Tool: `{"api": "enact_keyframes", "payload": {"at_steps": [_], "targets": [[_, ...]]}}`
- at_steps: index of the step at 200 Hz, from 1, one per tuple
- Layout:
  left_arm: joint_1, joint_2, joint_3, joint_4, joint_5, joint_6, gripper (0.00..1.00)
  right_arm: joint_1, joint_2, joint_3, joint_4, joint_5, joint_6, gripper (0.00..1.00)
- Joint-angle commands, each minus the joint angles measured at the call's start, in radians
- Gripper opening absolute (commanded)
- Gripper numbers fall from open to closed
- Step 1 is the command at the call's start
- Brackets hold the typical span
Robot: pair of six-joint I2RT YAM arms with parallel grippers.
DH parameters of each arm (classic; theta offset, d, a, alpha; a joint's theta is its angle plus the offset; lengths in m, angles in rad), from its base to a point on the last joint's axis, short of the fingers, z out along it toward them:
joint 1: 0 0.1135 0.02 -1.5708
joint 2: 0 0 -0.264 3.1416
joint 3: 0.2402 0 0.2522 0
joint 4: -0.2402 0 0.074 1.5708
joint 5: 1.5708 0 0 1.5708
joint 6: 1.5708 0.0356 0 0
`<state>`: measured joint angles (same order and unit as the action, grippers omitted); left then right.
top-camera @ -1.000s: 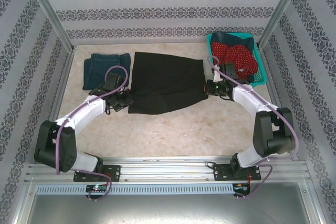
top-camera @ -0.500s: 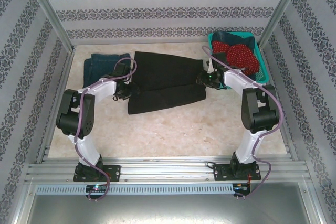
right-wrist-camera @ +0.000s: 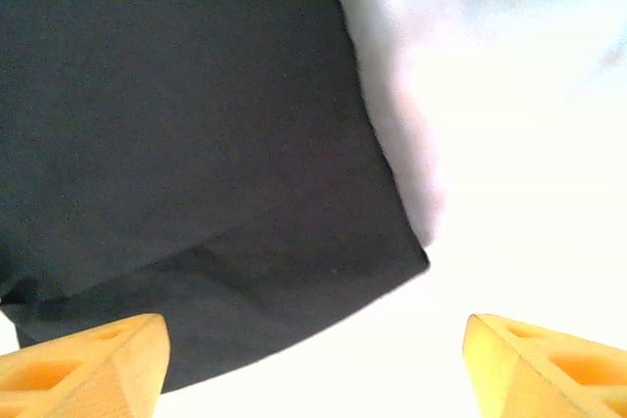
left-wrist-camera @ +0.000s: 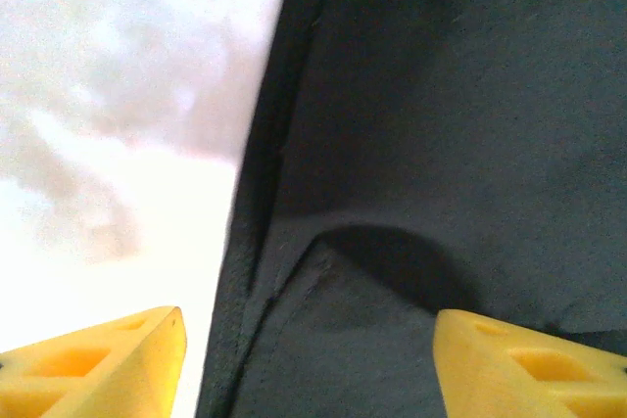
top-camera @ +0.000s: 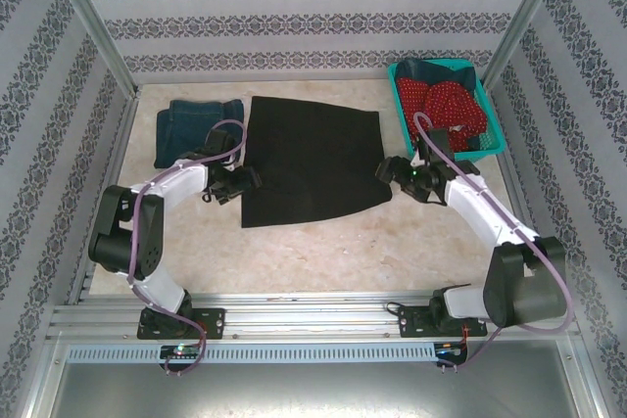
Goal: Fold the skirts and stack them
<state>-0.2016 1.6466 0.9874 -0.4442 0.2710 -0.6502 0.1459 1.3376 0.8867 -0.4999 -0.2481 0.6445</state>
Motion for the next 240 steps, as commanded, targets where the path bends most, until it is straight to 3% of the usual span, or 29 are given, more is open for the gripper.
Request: {"api": "enact_keyframes", "payload": {"at_steps": [1, 33, 69, 95, 141, 181, 221, 240], "targets": [[0.007, -0.099, -0.053, -0.057, 0.005, -0.014, 0.73, -0.002, 0.015, -0.030, -0.024, -0.009, -0.017, 0.73], [0.005, -0.175, -0.163, -0.067, 0.059, -0.003, 0.71, 0.006, 0.045, -0.040, -0.004, -0.034, -0.019, 0.68], [-0.028, -0.240, -0.260, -0.026, 0.108, -0.150, 0.62, 0.022, 0.086, -0.021, 0.035, -0.052, 0.012, 0.70], [-0.093, -0.242, -0.265, -0.022, 0.057, -0.203, 0.60, 0.033, 0.108, -0.001, 0.035, -0.044, 0.005, 0.72], [-0.109, -0.169, -0.276, 0.063, 0.006, -0.228, 0.49, 0.035, 0.109, -0.003, 0.041, -0.036, -0.007, 0.72], [-0.136, -0.085, -0.222, 0.114, 0.089, -0.226, 0.36, 0.030, 0.091, -0.035, 0.046, -0.023, -0.009, 0.73], [-0.138, -0.125, -0.231, 0.037, 0.002, -0.201, 0.06, 0.012, 0.129, -0.055, 0.101, -0.038, -0.054, 0.74], [-0.133, -0.129, -0.226, 0.024, -0.004, -0.195, 0.00, 0.006, 0.183, -0.033, 0.117, -0.046, -0.051, 0.69]]}}
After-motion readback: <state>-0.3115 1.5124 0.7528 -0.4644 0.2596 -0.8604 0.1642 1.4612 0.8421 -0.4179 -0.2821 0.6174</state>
